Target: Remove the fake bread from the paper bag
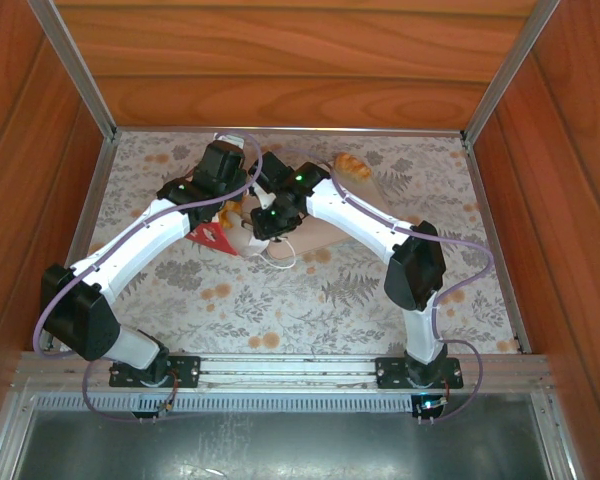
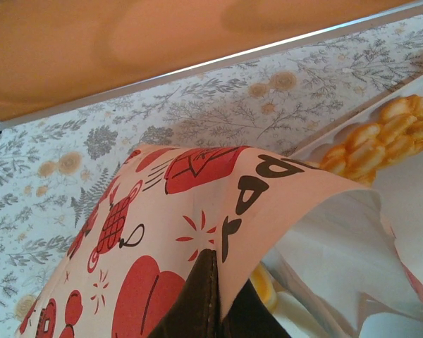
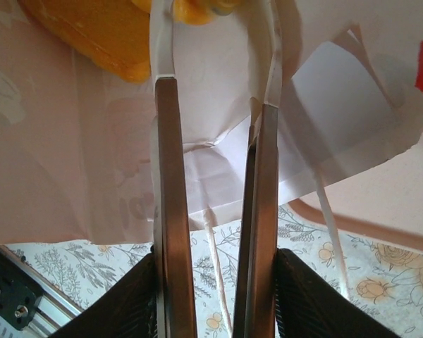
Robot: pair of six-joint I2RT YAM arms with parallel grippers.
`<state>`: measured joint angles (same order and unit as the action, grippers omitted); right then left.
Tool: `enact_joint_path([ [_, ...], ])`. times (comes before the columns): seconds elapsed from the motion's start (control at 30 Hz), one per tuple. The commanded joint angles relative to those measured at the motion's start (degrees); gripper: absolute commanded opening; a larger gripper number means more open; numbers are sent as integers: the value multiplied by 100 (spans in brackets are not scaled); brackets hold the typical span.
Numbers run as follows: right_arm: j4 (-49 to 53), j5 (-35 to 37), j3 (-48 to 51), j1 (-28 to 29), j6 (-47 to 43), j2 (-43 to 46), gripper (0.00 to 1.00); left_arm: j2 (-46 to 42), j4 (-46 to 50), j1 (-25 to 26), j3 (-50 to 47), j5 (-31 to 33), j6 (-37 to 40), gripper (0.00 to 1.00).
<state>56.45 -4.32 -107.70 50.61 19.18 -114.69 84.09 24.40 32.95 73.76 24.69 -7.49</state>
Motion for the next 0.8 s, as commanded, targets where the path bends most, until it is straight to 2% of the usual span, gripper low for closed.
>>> enact_joint_path([
  [0.0, -262, 291, 47, 32, 44, 130, 45, -250, -56, -48, 174, -73, -78, 0],
  [0.2, -518, 339, 11, 33, -39, 51, 45, -264, -75, -45, 179, -175, -104, 0],
  [0.5, -568, 272, -137, 39, -66, -67, 32, -299, -118, -56, 139, -211, -146, 0],
  [0.77, -647, 199, 138, 86, -42, 433, 19, -284, -206, -87, 44, -58, -295, 0],
])
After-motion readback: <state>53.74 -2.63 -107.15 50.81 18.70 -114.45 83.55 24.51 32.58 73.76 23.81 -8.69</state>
